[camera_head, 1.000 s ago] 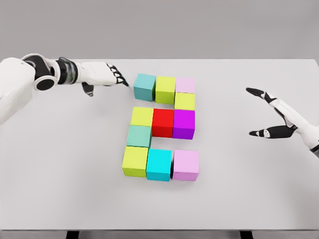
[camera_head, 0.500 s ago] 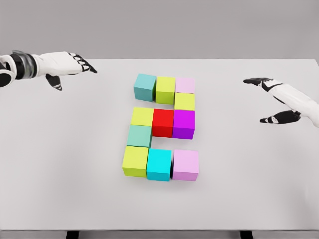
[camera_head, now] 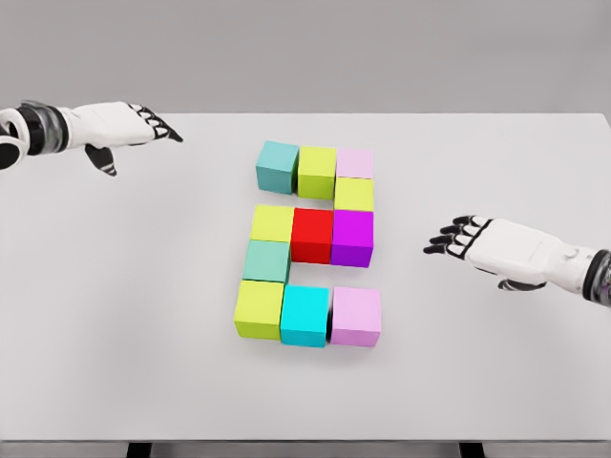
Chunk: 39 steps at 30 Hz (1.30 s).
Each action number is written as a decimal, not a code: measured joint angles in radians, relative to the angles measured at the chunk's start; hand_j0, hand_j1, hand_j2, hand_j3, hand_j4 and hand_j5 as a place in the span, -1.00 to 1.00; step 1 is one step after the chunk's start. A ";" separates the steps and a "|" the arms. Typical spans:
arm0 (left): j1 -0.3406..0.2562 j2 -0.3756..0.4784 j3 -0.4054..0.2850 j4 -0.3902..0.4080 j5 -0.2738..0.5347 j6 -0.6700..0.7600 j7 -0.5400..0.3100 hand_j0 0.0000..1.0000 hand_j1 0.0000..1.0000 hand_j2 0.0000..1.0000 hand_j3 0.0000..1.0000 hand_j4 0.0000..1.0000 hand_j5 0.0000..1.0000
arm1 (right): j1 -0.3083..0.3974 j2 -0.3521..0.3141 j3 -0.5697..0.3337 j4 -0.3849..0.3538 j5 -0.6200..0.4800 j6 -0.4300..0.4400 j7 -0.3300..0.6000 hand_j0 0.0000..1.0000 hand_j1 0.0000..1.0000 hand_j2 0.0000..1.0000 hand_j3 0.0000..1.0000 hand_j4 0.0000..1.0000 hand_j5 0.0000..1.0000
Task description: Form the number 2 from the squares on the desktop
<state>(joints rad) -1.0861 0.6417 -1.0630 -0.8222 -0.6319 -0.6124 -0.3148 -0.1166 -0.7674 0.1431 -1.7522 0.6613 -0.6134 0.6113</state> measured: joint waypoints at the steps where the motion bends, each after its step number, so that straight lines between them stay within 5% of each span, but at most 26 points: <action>1: 0.009 0.000 0.008 0.004 0.000 0.000 0.000 1.00 1.00 1.00 1.00 1.00 1.00 | -0.002 -0.004 0.012 -0.004 0.018 0.000 0.000 0.99 0.99 0.99 0.99 0.99 0.99; 11: 0.008 0.001 0.049 0.037 -0.002 0.000 0.000 1.00 1.00 1.00 1.00 1.00 1.00 | -0.034 -0.016 0.133 -0.014 0.105 0.000 -0.008 0.99 0.99 0.99 0.99 0.99 0.99; 17: 0.032 0.000 0.059 0.033 -0.004 0.000 0.000 1.00 1.00 1.00 1.00 1.00 1.00 | -0.169 -0.135 0.229 -0.014 -0.051 0.001 -0.001 0.99 0.99 0.99 0.99 0.99 0.99; 21: 0.115 0.000 0.123 0.028 -0.006 -0.001 0.000 1.00 1.00 1.00 1.00 1.00 1.00 | -0.198 -0.191 0.312 -0.014 -0.110 0.001 0.000 0.99 0.99 0.99 0.99 0.99 0.99; 25: 0.110 0.001 0.172 0.028 -0.010 0.000 -0.001 1.00 1.00 1.00 1.00 1.00 1.00 | -0.330 -0.227 0.493 -0.014 -0.149 0.001 0.000 0.99 0.99 0.99 0.99 0.99 0.99; 30: 0.110 0.000 0.189 0.032 -0.011 0.000 -0.004 1.00 1.00 1.00 1.00 1.00 1.00 | -0.365 -0.258 0.625 -0.014 -0.203 0.000 0.000 0.99 0.99 0.99 0.99 0.99 0.99; 39: 0.112 0.002 0.212 0.046 -0.012 0.000 -0.004 1.00 1.00 1.00 1.00 1.00 1.00 | -0.422 -0.257 0.674 -0.015 -0.238 0.001 0.000 0.99 0.99 0.99 0.99 0.99 0.99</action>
<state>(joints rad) -0.9741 0.6438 -0.8509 -0.7758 -0.6435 -0.6123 -0.3188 -0.5384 -1.0241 0.8175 -1.7669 0.4231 -0.6128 0.6111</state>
